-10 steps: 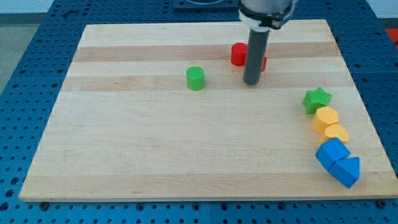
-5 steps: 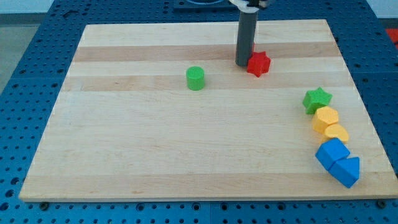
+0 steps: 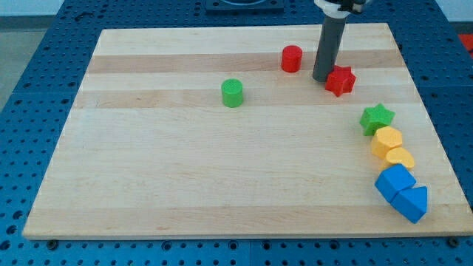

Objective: Move the red star to the group of cubes

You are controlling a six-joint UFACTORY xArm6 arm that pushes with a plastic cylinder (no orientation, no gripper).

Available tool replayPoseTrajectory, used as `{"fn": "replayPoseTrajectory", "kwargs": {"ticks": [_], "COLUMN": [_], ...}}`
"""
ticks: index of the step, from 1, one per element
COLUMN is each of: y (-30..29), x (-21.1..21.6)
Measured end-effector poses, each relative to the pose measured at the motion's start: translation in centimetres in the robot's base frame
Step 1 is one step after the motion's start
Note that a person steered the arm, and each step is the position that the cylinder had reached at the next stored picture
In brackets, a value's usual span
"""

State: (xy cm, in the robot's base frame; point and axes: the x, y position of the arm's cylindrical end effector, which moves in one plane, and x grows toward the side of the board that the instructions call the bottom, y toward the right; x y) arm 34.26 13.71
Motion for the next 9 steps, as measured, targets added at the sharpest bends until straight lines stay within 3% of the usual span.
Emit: {"fn": "replayPoseTrajectory", "kwargs": {"ticks": [3, 9], "y": [3.7, 4.5], "x": [1.6, 4.8]}}
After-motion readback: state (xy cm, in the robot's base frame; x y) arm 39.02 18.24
